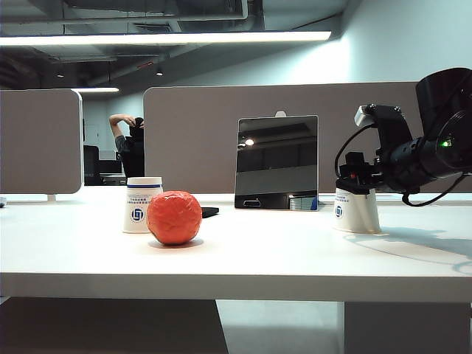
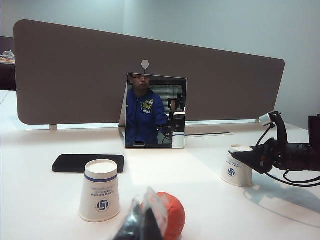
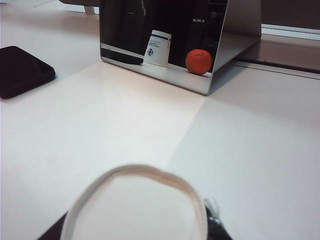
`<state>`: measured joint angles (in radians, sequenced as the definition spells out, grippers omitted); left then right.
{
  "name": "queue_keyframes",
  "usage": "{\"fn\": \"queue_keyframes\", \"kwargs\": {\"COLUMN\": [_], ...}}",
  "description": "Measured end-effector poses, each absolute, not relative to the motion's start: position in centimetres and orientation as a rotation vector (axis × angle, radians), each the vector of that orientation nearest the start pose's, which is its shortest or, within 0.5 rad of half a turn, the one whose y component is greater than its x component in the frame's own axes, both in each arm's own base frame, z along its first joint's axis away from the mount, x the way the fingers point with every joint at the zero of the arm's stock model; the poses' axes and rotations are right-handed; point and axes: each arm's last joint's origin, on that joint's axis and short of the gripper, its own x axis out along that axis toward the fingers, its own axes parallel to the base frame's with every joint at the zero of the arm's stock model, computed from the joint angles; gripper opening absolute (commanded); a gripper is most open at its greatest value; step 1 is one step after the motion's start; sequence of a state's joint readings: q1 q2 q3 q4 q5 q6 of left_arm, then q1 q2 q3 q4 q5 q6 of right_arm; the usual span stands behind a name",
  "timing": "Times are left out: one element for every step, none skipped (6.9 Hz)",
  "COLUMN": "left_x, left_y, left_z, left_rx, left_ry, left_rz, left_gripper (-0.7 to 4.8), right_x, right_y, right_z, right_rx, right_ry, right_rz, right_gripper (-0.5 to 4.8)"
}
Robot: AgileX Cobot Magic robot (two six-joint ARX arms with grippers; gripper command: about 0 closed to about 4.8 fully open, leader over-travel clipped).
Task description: Carefully pick up the cup on the right and stack it on top of the cup on the left.
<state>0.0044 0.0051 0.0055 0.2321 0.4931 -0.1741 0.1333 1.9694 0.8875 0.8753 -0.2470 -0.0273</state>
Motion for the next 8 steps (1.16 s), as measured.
{"fn": "queue_keyframes", "kwargs": {"left_x": [9.2,9.2,9.2,9.2,9.2,9.2,9.2,9.2], "left_y": [-1.3,-1.3,-1.3,-1.3,-1.3,-1.3,-1.3,-1.3], "left_z": [18.6,18.6,18.6,18.6,18.6,18.6,18.6,18.6], "left_rx": [-0.112,-0.112,-0.112,-0.112,-0.112,-0.112,-0.113,-0.113], "left_ry": [-0.185,-0.185,-0.185,-0.185,-0.184,-0.185,-0.184,-0.184], "left_rz": [-0.505,-0.505,-0.505,-0.505,-0.505,-0.505,-0.505,-0.505], "left_gripper": [-0.05,-0.05,-0.05,-0.05,-0.05,-0.05,-0.05,-0.05], "right_x": [38.0,38.0,38.0,38.0,37.9,38.0,38.1,38.5], "right_y": [5.8,5.8,5.8,6.1,6.3,6.9,7.4,8.4], "right_z": [13.9,13.9,13.9,14.0,14.2,14.7,15.0,16.0], "right_rx": [-0.015,-0.015,-0.014,-0.013,-0.013,-0.012,0.0,0.01], "right_ry": [0.202,0.202,0.202,0.19,0.173,0.131,0.116,0.079], "right_rz": [0.382,0.384,0.393,0.422,0.436,0.469,0.501,0.545], "right_gripper": [2.81,2.81,2.81,2.81,2.82,2.82,2.82,2.82]}}
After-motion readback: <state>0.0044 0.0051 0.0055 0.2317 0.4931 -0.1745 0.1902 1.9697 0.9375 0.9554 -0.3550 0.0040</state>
